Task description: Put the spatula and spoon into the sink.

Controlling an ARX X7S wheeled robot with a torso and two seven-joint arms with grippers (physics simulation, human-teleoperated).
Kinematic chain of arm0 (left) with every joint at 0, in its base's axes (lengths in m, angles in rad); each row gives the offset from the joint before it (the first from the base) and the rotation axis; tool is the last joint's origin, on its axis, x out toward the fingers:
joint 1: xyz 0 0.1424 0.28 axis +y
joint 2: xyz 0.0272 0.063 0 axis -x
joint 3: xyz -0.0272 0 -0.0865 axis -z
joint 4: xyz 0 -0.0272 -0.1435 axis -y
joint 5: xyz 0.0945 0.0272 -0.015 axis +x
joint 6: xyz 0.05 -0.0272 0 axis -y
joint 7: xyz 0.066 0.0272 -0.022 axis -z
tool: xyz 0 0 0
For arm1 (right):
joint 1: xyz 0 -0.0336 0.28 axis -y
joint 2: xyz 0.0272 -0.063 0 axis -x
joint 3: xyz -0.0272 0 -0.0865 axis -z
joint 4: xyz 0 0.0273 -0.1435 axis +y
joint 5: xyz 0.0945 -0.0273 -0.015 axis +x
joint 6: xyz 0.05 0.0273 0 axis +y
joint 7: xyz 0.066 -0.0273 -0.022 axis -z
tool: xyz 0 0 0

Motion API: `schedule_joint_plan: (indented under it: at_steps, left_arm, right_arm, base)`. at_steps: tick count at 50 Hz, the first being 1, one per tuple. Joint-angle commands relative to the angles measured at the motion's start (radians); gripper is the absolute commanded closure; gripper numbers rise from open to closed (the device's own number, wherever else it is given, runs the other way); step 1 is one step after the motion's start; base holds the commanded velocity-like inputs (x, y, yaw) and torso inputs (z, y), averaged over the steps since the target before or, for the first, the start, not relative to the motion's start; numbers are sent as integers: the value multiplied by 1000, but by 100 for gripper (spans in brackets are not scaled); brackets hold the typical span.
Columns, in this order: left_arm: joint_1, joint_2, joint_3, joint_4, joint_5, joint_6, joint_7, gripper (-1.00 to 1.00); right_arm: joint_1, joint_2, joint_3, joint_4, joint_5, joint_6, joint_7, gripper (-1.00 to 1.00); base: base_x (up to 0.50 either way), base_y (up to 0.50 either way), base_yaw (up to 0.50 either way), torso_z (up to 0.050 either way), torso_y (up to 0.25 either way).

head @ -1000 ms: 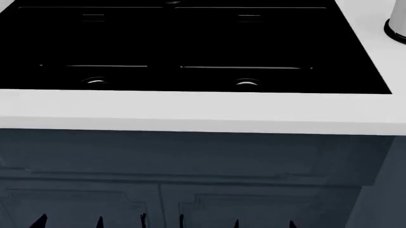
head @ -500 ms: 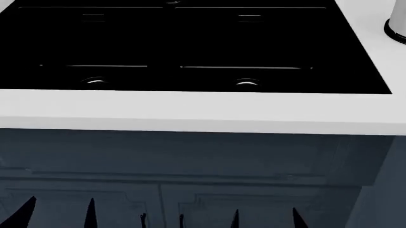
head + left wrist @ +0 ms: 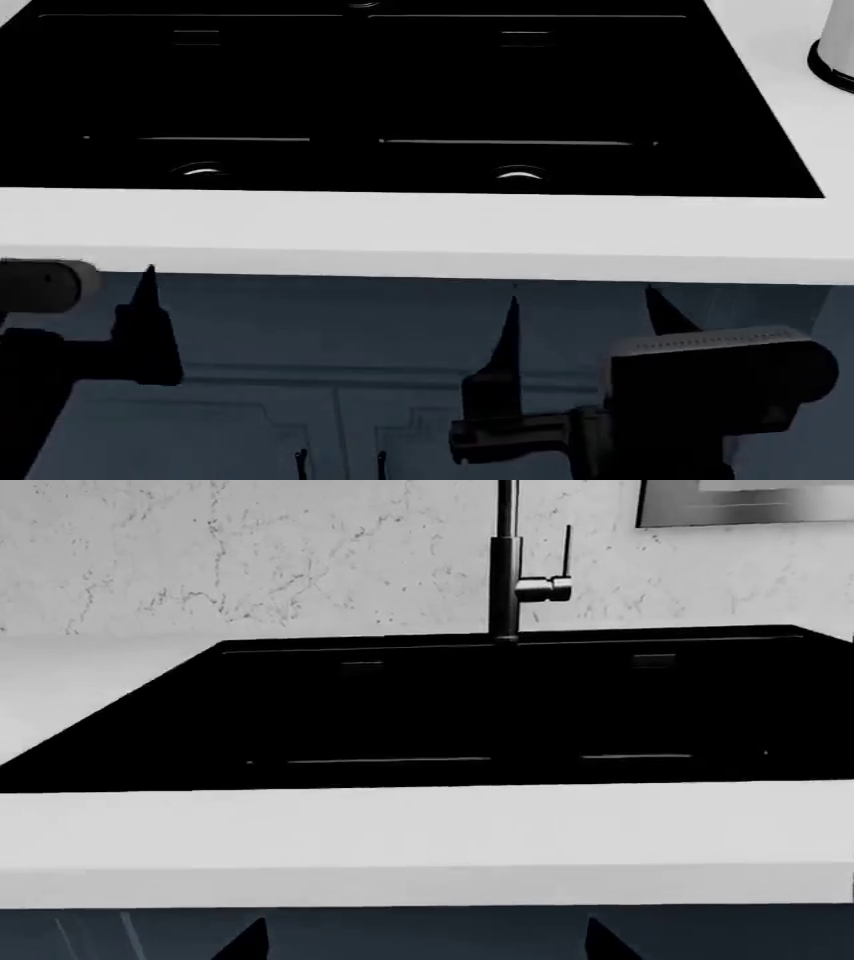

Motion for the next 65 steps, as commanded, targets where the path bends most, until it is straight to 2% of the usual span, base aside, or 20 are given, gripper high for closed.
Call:
schedule_joint_plan:
  at_steps: [1,9,16,34,47,59,65]
  left_arm:
    - [-240,-13,-54,54,-14,-281,-4,-100]
    - [-354,-14,-73,21,-32,-385,-7,-100]
    - [-359,-21,-70,21,-32,-389,-13,-100]
    - [-340,-26,-59,44,-40,-402,-25,-100]
    - [-329,-25,-43,49,-44,-400,-34,-100]
    - [-326,-25,-46,51,-56,-401,-33,-100]
    - [-327,-25,-51,51,-60,-405,-35,-100]
  right_arm:
    - [242,-18,103,-124,99,368,-19,-100]
    - [371,-43,193,-143,157,512,-27,-100]
    - [406,-40,189,-159,177,555,-24,-100]
    - [429,-39,196,-183,217,561,-28,-100]
    - [401,-52,215,-165,237,518,-37,-100]
    - [411,-66,225,-172,273,554,-37,-100]
    - [421,-75,234,-169,293,573,-34,-100]
  base:
    - [0,0,0,0,0]
    - [16,28,0,0,0]
    - [297,396,0,0,0]
    - [396,347,0,0,0]
    - [500,34,0,0,0]
    - [498,-39,0,0,1]
    - [77,0,0,0,2]
